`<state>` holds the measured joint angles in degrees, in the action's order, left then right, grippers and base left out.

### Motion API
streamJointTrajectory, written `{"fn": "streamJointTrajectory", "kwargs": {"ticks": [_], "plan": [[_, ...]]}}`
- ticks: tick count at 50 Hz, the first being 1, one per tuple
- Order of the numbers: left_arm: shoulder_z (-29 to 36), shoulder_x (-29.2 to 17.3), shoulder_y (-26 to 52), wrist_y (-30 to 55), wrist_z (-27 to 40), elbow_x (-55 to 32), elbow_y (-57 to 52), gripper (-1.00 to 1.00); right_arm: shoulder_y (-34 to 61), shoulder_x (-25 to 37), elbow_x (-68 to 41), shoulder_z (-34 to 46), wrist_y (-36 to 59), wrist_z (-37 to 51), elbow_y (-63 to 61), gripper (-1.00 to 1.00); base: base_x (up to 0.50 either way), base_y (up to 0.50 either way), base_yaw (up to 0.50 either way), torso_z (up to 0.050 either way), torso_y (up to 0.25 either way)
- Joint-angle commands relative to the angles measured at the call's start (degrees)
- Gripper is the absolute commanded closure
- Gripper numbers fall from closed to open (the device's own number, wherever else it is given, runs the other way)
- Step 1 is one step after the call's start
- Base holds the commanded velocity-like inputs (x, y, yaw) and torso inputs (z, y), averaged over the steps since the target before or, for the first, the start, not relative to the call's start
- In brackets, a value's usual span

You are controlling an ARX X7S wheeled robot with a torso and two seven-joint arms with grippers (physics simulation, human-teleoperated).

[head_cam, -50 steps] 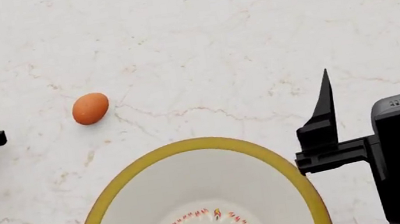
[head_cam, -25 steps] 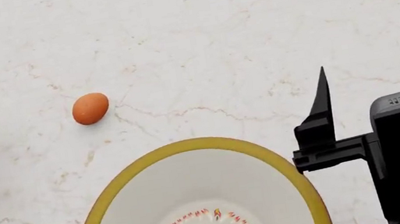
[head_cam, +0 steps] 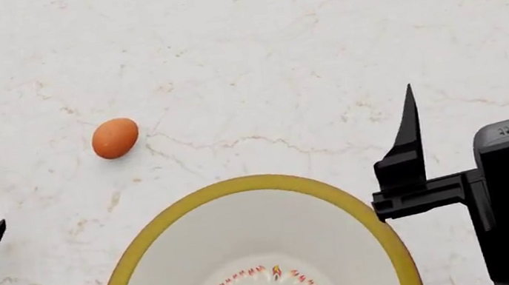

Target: Place the eggs and milk next to the bowl.

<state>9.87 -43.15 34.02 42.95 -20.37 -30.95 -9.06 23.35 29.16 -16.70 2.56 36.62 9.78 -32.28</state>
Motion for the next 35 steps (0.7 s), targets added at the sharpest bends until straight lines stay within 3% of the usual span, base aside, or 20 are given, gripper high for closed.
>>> {"fn": "streamJointTrajectory", "kwargs": {"ticks": [1,12,20,35], "plan": [[-4.12,-2.86,-5.29,-2.38,-4.35,-3.25,-5.76,1.0,0.08,-1.26,1.05,-1.5,-0.57,-1.76,0.69,-1.0,0.0,0.0,0.0,0.0,0.0],[-9.79,-5.93,-15.72,-0.62,-2.77,-9.06,-17.12,1.0,0.88,-1.4,0.7,-1.41,-0.08,-1.57,0.66,-1.0,0.0,0.0,0.0,0.0,0.0],[-12.13,-7.98,-22.53,-5.94,-6.31,-8.01,-18.18,1.0,1.05,-1.57,0.74,-0.98,-0.56,-1.63,1.07,-1.0,0.0,0.0,0.0,0.0,0.0],[-11.17,-8.43,-25.68,-7.39,-8.19,-8.43,-21.72,1.0,0.3,-1.62,0.58,-1.14,-1.05,-1.36,0.97,-1.0,0.0,0.0,0.0,0.0,0.0]]}}
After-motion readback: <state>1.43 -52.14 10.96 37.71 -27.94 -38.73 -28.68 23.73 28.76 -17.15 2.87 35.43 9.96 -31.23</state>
